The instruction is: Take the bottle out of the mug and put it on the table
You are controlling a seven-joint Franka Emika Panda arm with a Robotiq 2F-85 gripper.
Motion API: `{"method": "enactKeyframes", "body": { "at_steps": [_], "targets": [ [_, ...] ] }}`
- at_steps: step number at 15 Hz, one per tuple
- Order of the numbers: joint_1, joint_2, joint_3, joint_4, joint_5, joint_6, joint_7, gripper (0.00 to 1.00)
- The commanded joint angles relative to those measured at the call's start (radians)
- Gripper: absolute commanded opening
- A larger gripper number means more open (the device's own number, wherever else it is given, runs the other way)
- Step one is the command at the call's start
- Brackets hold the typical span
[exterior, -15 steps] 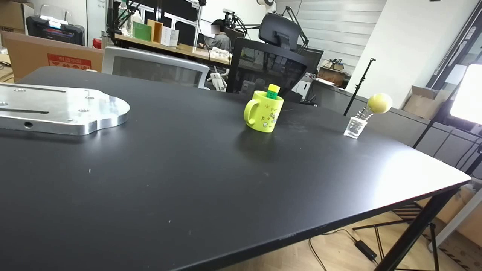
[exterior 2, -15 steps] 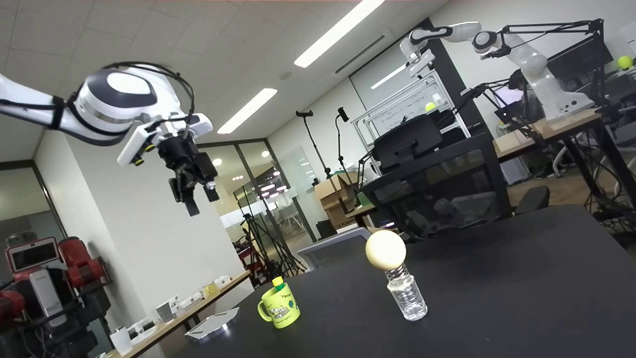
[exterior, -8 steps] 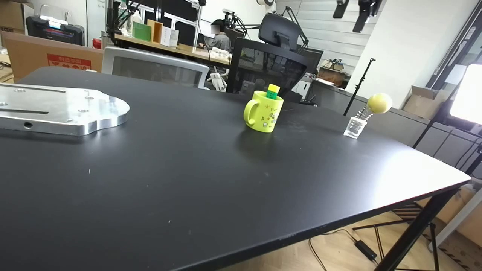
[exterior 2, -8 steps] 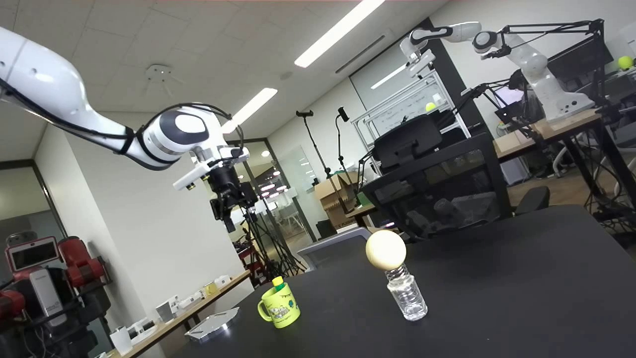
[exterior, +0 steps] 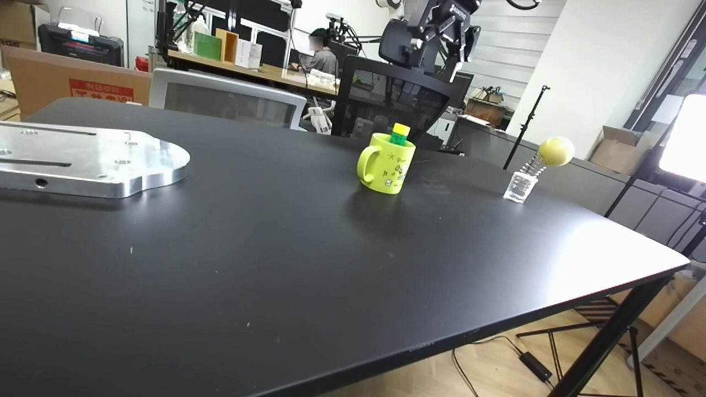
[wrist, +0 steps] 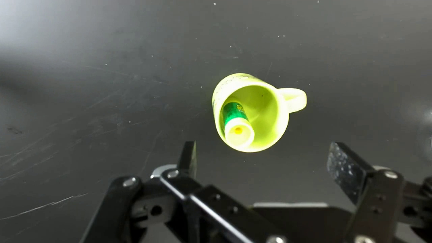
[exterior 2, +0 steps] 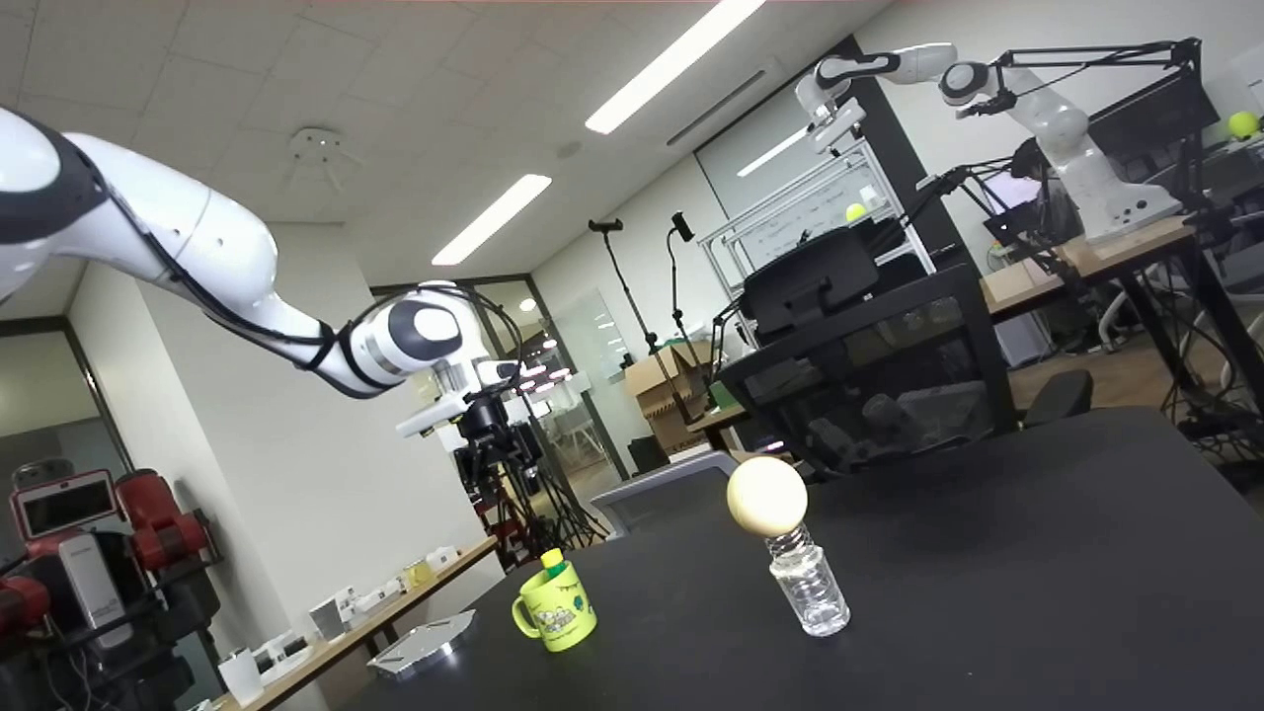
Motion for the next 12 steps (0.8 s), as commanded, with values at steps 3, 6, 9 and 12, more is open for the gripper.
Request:
{"method": "enactKeyframes", "body": {
  "at_steps": [3,6,9,12],
  "targets": [
    [0.054,0.193,-0.016,0.200,-0.032,-0.036,0.066,1.00],
    [0.081,0.260,-0.041,0.255,-0.064,-0.038,0.095,1.00],
    [0.089,0.302,-0.062,0.293,-0.089,-0.052,0.115,1.00],
    [0.088,0.331,-0.072,0.314,-0.093,-0.085,0.128,0.69]
  ]
}}
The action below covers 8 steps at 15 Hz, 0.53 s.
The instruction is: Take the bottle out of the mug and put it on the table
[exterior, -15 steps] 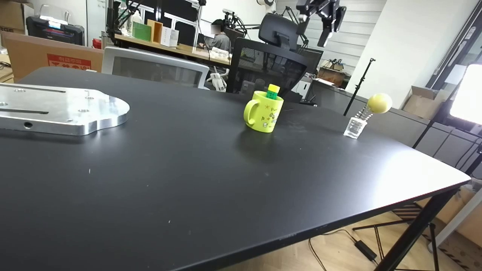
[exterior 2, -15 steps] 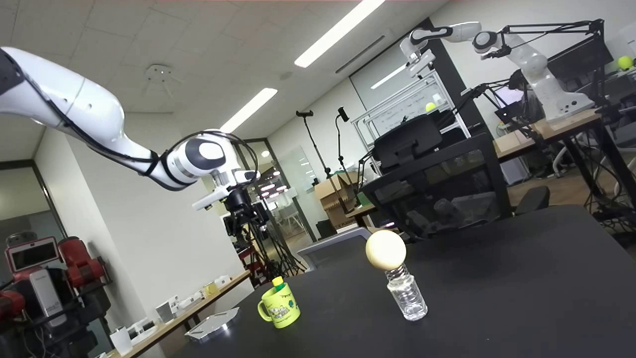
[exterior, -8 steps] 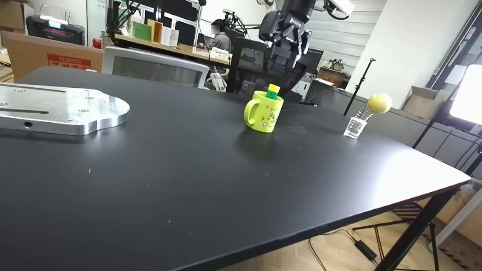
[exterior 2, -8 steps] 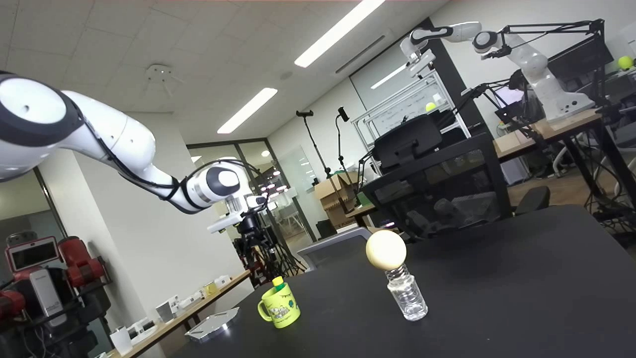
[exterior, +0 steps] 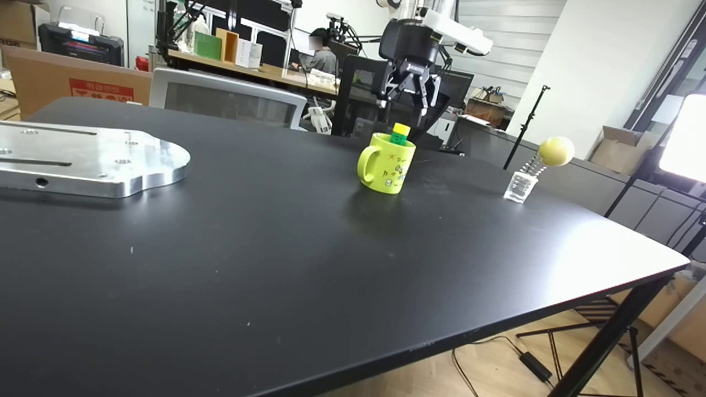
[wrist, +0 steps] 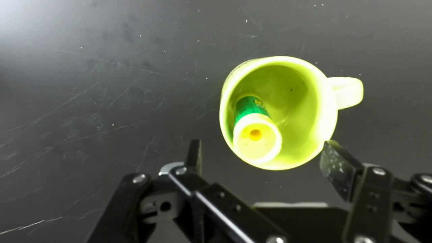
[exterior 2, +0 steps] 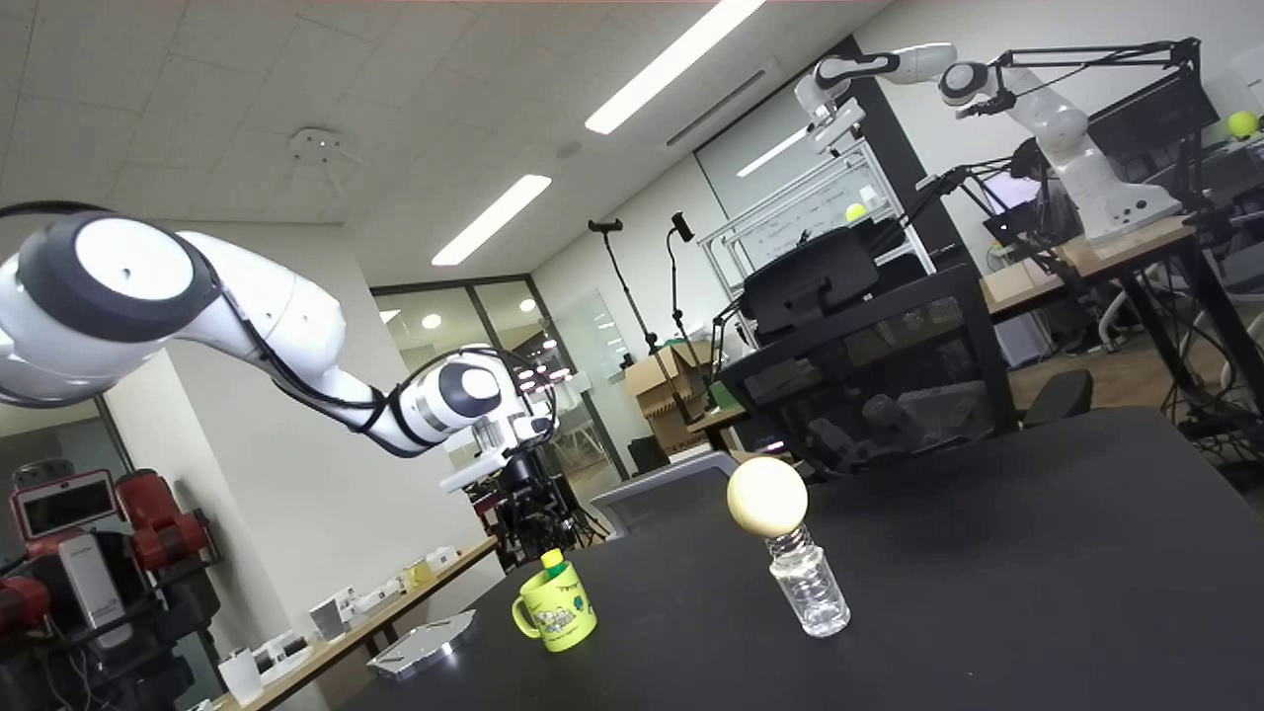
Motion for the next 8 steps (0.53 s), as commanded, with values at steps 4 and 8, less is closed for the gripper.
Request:
{"method": "enactKeyframes", "body": {
  "at_steps": [4,8],
  "targets": [
    [0.008,0.060,-0.031,0.099,-0.009,-0.153,0.081,0.39],
    [-0.002,0.038,-0.030,0.112,0.001,-0.239,0.097,0.11]
  ]
}}
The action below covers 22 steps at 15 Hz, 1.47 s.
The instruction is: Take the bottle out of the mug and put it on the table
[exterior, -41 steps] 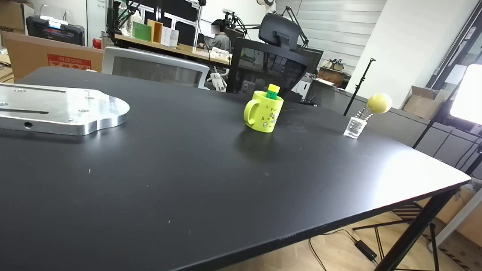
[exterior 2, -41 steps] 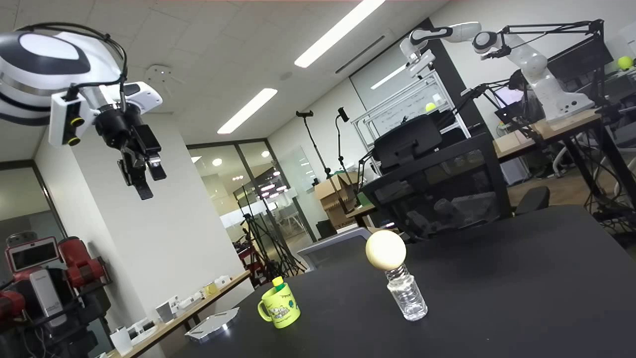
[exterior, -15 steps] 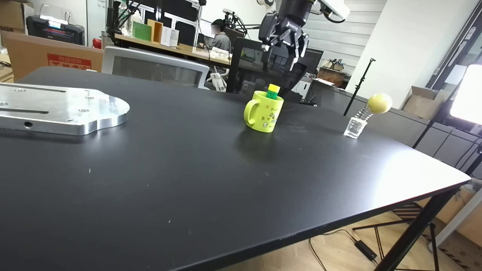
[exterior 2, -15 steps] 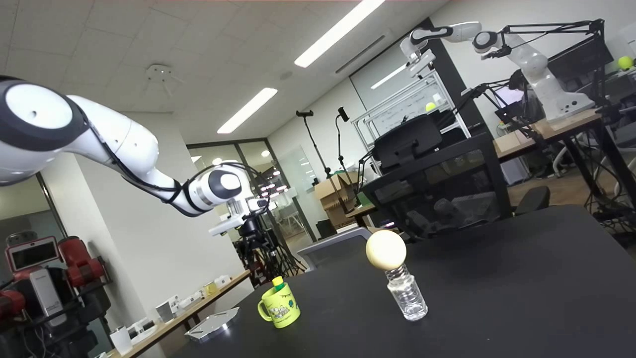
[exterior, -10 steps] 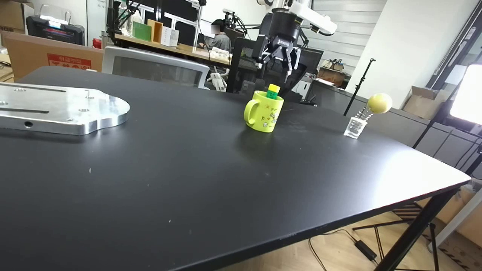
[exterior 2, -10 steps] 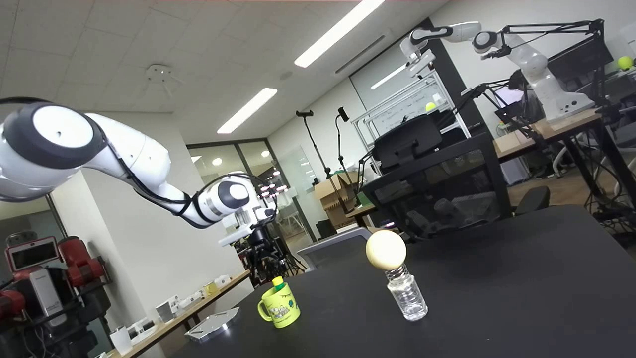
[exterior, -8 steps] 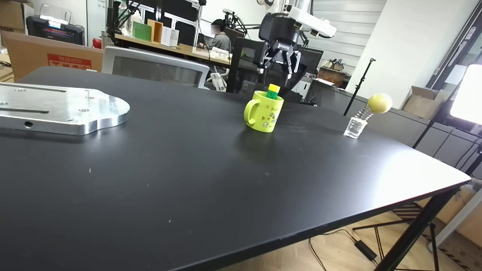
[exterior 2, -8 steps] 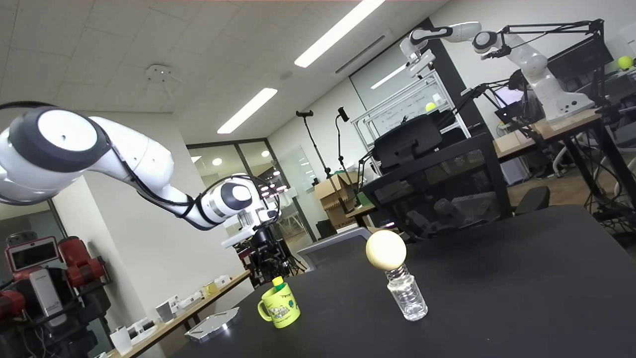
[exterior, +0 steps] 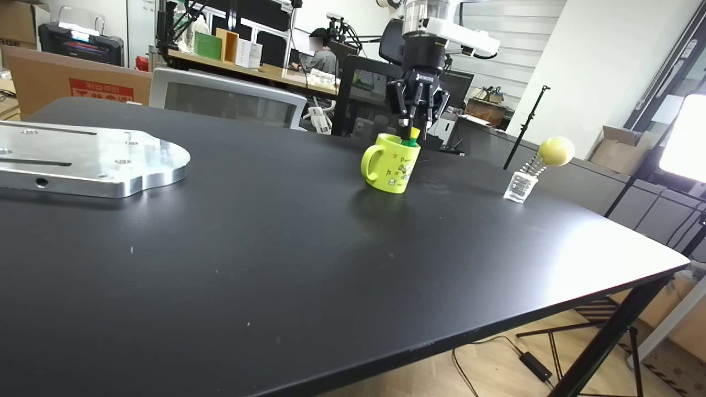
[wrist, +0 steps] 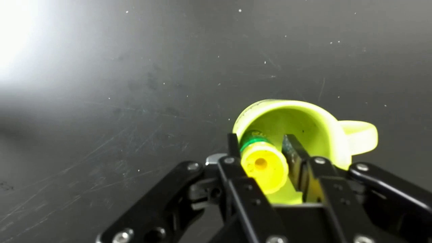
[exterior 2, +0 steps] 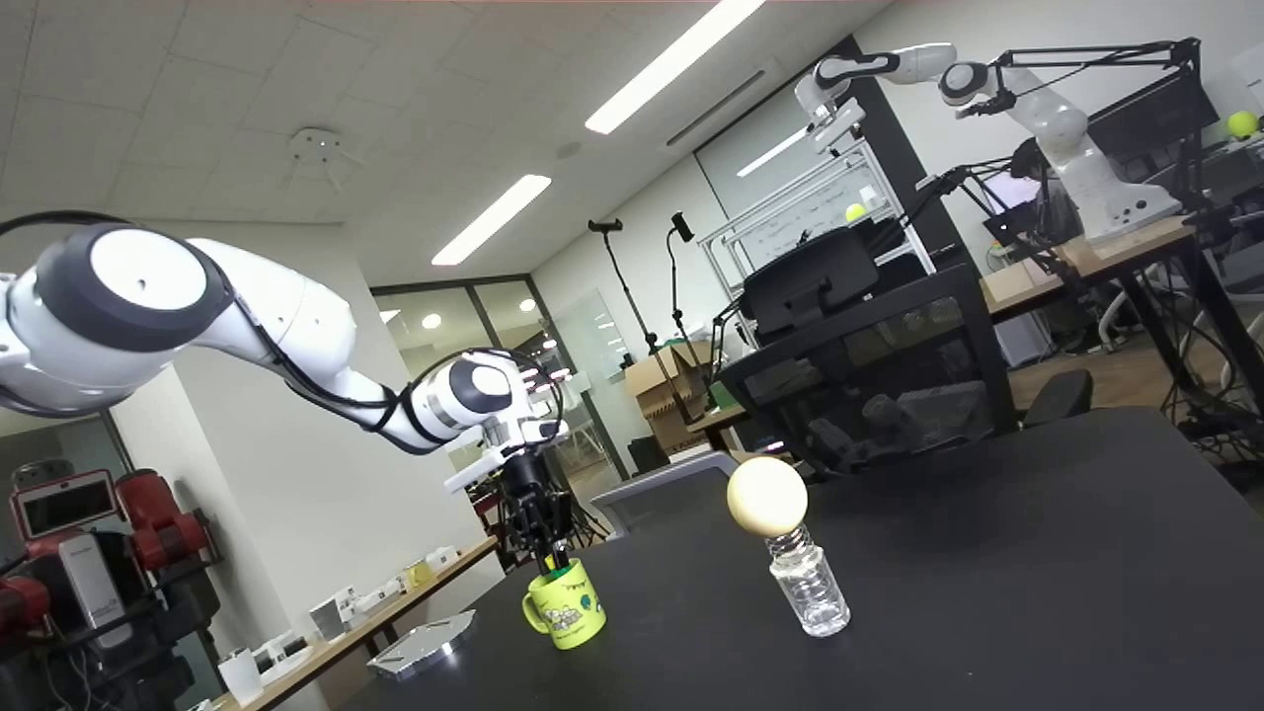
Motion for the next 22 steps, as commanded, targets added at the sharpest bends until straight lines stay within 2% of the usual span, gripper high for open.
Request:
{"method": "enactKeyframes", "body": {
  "at_steps": [1,5,11,17,19,22],
  "targets": [
    [-0.003,-0.010,-0.008,0.049,-0.001,-0.082,0.041,0.09],
    [-0.017,-0.091,-0.001,0.035,0.011,-0.131,0.032,0.09],
    [-0.073,-0.321,-0.004,-0.046,0.021,-0.320,-0.007,0.09],
    [-0.214,-0.551,-0.060,-0.260,0.013,-0.293,-0.073,0.09],
    [-0.262,-0.588,-0.087,-0.305,0.014,-0.275,-0.088,0.09],
    [-0.328,-0.624,-0.127,-0.374,0.027,-0.185,-0.087,0.09]
  ]
}}
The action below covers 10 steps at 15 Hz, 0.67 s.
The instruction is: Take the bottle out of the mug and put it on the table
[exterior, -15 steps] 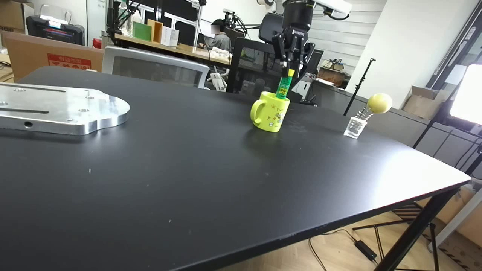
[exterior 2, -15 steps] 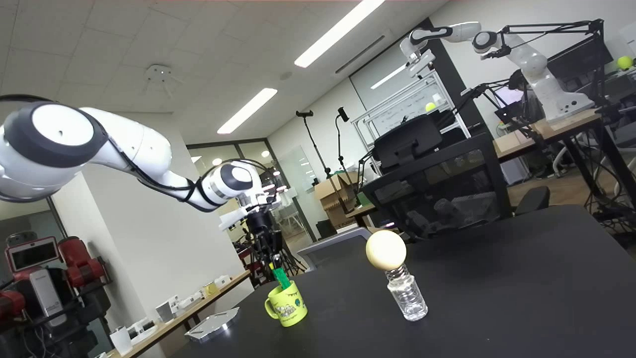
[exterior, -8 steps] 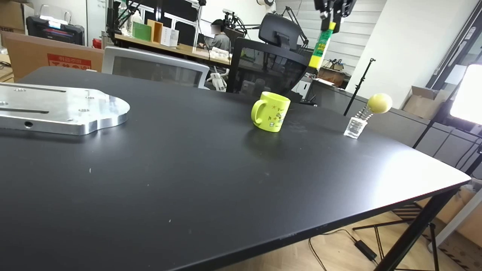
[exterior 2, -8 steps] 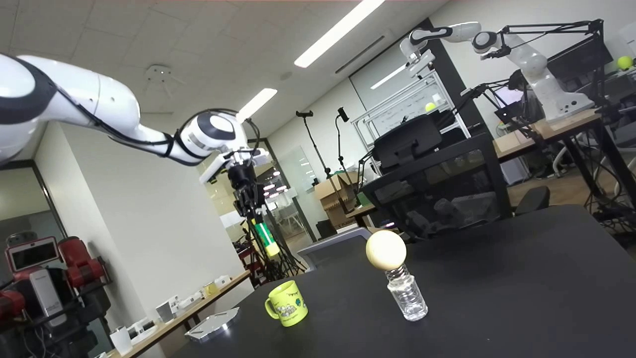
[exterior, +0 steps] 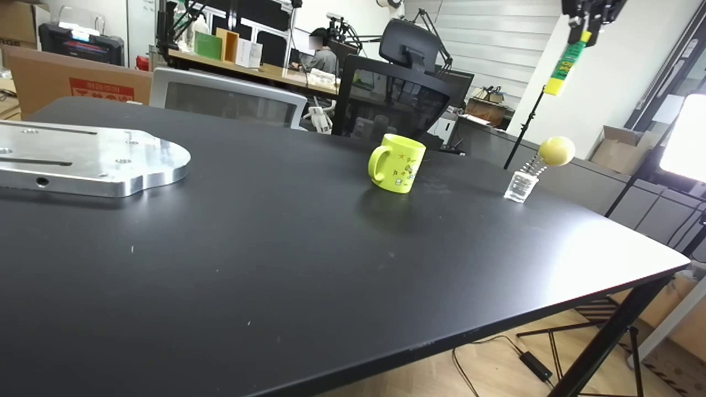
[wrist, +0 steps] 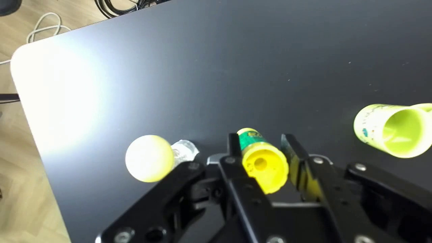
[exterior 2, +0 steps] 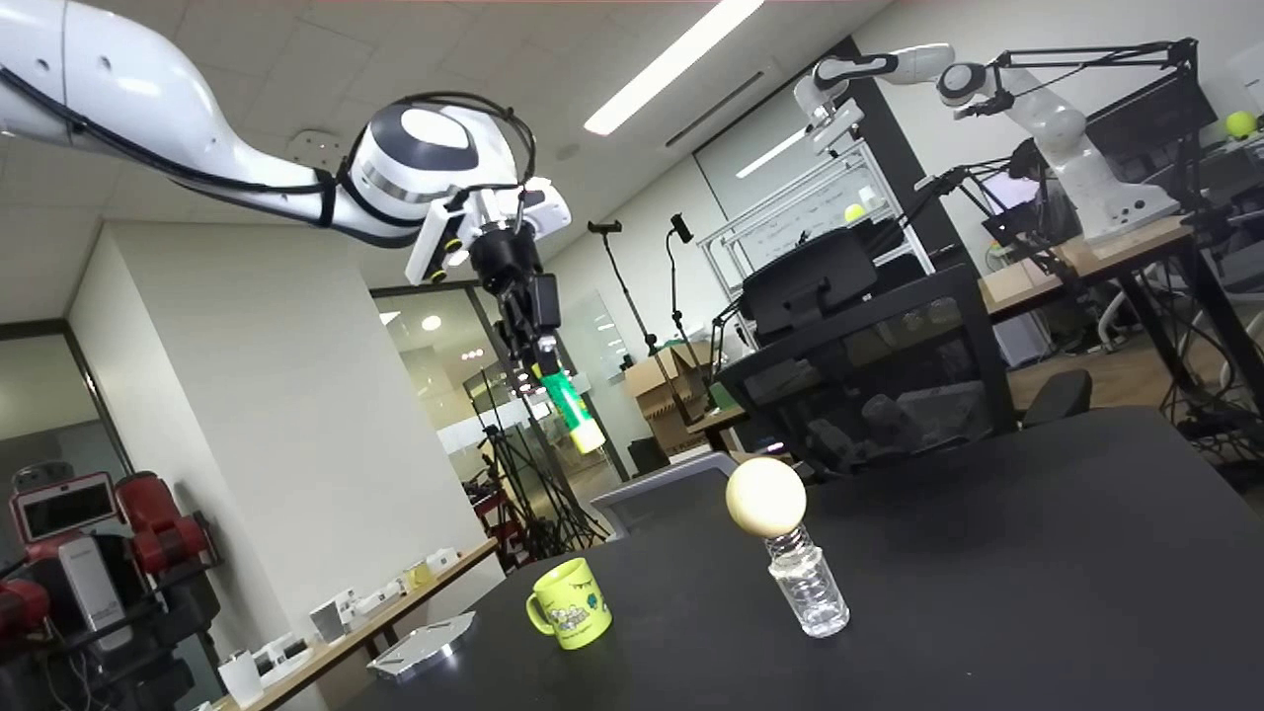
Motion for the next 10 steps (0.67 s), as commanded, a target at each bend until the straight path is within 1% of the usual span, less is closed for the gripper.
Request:
{"method": "enactKeyframes", "body": {
  "at_steps": [1,4,7,10],
  "targets": [
    [-0.057,-0.072,-0.044,-0.127,0.017,0.119,0.024,0.09],
    [-0.098,-0.077,-0.082,-0.184,0.001,0.210,0.037,0.09],
    [-0.132,-0.065,-0.118,-0.203,0.004,0.269,0.052,0.09],
    [-0.163,-0.050,-0.146,-0.213,0.043,0.345,0.102,0.09]
  ]
}}
